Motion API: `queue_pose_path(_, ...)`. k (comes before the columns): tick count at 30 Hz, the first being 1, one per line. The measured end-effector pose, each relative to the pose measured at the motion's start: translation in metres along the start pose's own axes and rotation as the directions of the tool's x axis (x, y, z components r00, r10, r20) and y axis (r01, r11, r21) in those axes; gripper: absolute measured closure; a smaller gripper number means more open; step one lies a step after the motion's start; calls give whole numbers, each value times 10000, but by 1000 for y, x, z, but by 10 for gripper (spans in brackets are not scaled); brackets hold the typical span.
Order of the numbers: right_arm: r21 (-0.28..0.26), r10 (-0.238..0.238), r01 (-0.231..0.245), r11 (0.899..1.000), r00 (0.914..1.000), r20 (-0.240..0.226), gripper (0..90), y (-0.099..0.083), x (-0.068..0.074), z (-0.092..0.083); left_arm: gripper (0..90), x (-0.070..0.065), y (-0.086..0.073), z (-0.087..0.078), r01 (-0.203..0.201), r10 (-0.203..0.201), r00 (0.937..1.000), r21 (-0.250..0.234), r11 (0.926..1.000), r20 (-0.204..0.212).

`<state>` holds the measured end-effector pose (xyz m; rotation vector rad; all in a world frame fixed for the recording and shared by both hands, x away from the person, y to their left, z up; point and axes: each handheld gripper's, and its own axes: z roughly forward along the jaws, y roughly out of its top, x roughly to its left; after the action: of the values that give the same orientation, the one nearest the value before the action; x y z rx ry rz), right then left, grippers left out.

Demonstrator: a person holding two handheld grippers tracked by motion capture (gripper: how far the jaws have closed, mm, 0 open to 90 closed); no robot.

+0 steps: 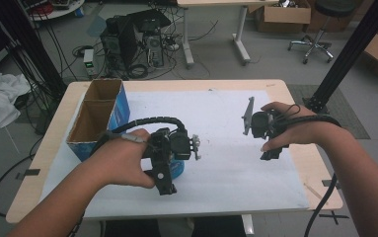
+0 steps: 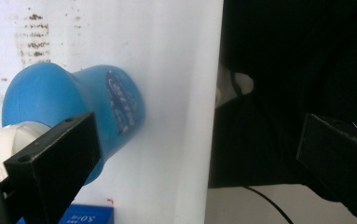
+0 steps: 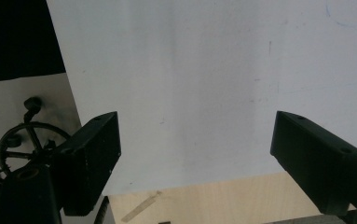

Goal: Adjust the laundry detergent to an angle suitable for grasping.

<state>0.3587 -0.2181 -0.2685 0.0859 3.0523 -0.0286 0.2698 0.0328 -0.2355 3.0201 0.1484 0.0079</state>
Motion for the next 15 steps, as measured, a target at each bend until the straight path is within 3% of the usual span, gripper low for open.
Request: queue_pose_path(15, -119, 128, -126, 9999, 9998, 165, 161, 0, 2, -5, 1, -3, -3, -4, 4, -4, 10000, -17, 10000, -21)
